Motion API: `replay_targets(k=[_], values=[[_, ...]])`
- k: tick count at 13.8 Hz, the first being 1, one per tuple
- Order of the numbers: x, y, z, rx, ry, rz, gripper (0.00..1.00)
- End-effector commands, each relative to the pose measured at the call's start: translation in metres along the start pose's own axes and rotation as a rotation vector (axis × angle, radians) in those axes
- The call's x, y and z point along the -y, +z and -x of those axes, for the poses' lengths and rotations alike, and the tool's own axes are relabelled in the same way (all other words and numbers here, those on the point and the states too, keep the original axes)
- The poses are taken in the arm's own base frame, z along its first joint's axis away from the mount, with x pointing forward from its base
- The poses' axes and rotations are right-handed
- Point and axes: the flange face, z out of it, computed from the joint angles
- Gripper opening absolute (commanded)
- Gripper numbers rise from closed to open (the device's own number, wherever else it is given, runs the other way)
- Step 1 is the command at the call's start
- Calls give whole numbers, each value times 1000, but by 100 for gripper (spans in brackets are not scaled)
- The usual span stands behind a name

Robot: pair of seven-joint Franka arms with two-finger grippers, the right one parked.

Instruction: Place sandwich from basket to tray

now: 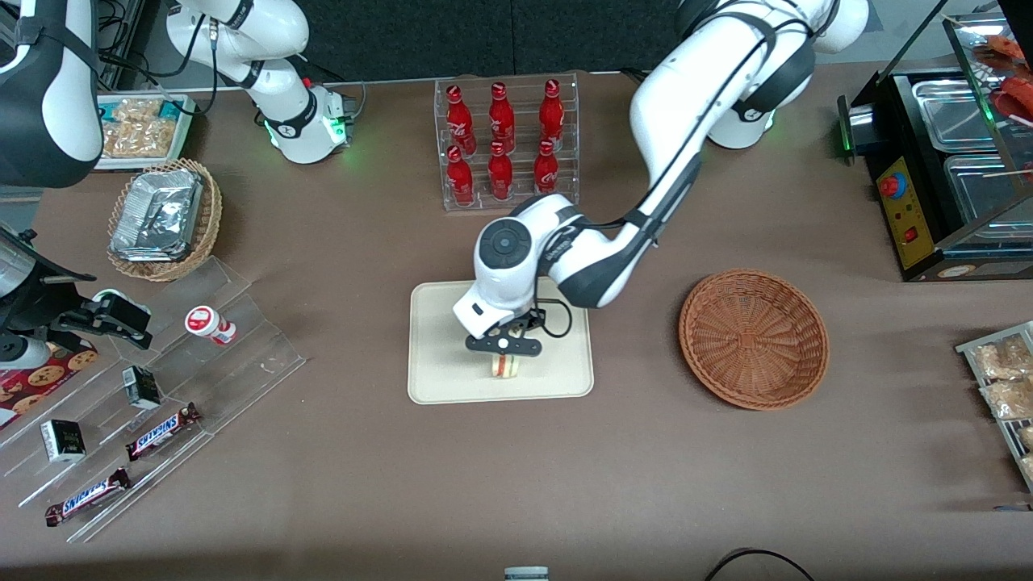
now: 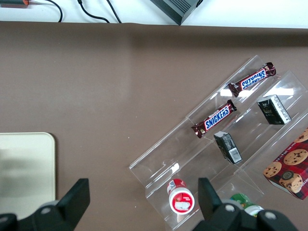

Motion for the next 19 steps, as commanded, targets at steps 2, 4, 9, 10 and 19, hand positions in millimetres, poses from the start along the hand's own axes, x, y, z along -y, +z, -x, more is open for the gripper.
replay_targets(k=[2, 4, 9, 10, 19], values=[[-15, 25, 3, -30, -22, 5, 27], [-16, 35, 3, -34, -22, 16, 46], [-12, 20, -5, -50, -52, 34, 100], [-9, 2, -10, -62, -63, 46, 100], [181, -162, -46, 16, -122, 57, 99]])
